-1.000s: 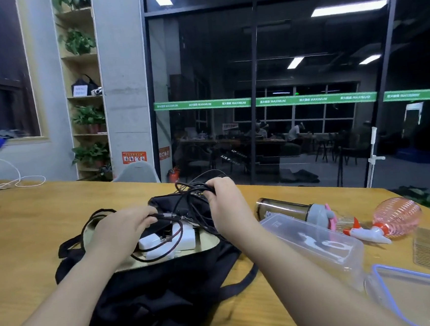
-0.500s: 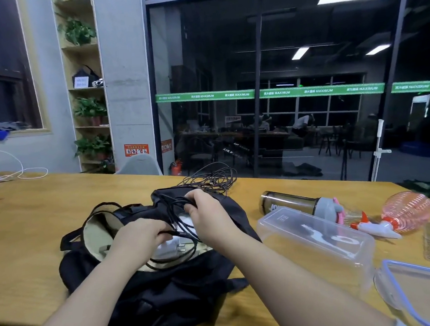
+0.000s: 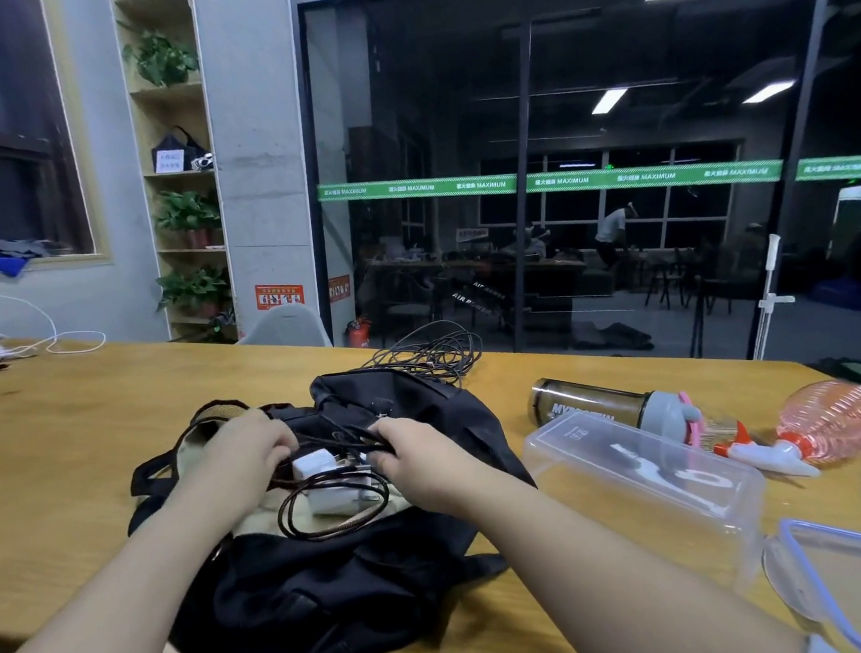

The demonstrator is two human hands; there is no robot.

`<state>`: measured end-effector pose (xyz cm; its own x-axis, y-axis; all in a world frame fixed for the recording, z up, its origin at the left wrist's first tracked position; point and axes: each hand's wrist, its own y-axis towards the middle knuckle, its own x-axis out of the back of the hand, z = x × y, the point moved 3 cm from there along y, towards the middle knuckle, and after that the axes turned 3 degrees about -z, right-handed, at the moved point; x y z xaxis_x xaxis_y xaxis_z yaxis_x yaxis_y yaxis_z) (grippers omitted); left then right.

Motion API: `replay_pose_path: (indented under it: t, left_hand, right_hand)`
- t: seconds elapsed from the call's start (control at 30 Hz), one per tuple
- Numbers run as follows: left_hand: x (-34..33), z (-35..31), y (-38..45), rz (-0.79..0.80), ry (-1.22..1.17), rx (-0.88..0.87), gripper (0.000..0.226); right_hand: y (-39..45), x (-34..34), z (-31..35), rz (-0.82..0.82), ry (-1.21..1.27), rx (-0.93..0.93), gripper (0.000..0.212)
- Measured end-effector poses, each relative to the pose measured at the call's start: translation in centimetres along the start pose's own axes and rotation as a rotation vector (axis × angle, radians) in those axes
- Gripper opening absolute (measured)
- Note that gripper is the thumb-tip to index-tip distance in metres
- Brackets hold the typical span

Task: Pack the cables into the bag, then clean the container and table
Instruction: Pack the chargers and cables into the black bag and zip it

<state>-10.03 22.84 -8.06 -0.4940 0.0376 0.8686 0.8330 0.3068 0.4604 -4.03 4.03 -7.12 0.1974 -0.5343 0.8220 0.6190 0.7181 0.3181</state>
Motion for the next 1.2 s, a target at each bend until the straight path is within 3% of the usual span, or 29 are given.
replay_pose_path:
  t: [0.2,0.3,0.43,0.53,0.73,0.9,1.2]
  left_hand:
    - [1.1,1.4,0.0,-0.225,0.169,0.078,0.025]
    - [1.8,1.3,0.1,-0.283,0.3,0.019,0.028]
    - [1.6,2.2,0.7,-0.025,0.508,0.034,0.026]
    - [1.1,2.3,0.8,0.031,0.625,0.03,0.033]
    - [0.7,1.9,0.5,-0.014,0.504,0.029,0.044]
    - [1.1,1.5,0.2,-0.094,0.38,0.056,0.052]
    - [1.1,0.8,-0.3,-0.158,0.263,0.102,0.068]
  right_hand:
    - [0.3,-1.0,0.2,0.066,-0.048,0.049,0.011]
    - [0.5,-1.5,0.2,0.103,-0.107,0.066,0.022]
    - [0.4,-2.0,0.0,0.153,-0.15,0.042,0.031]
    - [0.1,-2.0,-0.1,0.172,-0.113,0.055,0.043]
    - [-0.2,-2.2,0.0,0.195,-0.047,0.026,0.063]
    - [-0.2,-2.5,0.1,0.223,-0.096,0.028,0.053]
    - [0.7,-2.9,-0.1,0.193,-0.174,0.005,0.056]
